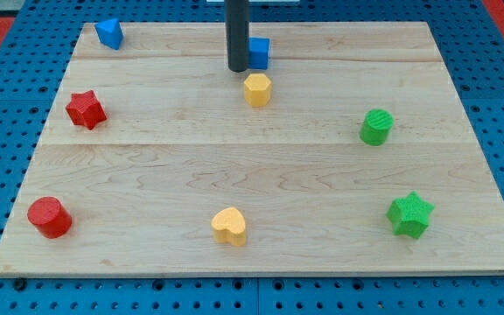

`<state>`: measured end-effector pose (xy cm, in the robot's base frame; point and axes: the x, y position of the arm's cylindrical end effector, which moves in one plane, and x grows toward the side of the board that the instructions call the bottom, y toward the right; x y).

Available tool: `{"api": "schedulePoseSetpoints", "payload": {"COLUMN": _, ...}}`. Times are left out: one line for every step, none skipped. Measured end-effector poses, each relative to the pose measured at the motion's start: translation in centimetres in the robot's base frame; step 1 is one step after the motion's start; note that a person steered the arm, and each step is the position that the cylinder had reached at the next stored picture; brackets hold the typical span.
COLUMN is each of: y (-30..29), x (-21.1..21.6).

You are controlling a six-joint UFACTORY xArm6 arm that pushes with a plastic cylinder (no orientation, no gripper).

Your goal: Point your arm to the bottom right of the blue triangle

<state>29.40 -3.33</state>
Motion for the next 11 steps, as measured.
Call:
{"api": "schedulePoseSetpoints", "payload": {"y": -1.7, "x": 0.0}}
{"api": "schedulePoseSetpoints", "payload": {"y": -2.9, "x": 0.0}}
{"api": "schedulePoseSetpoints", "payload": {"y": -3.4, "x": 0.0}}
{"api": "schedulePoseSetpoints", "payload": {"y": -5.2, "x": 0.0}}
{"api": "schedulePoseSetpoints", "payload": {"y": -9.1, "x": 0.0}}
{"api": "schedulePoseSetpoints", "payload": {"y": -9.9, "x": 0.0}}
{"api": "schedulePoseSetpoints", "payload": {"y": -9.9, "x": 0.0}}
{"api": "schedulePoseSetpoints", "payload": {"y": -14.0, "x": -0.1}}
{"api": "schedulePoseSetpoints", "payload": {"y": -17.4, "x": 0.3}}
{"api": "schedulePoseSetpoints", "payload": {"y": -13.5, "x": 1.3}}
{"api": "schedulePoseSetpoints", "payload": {"y": -6.4, "x": -0.3}}
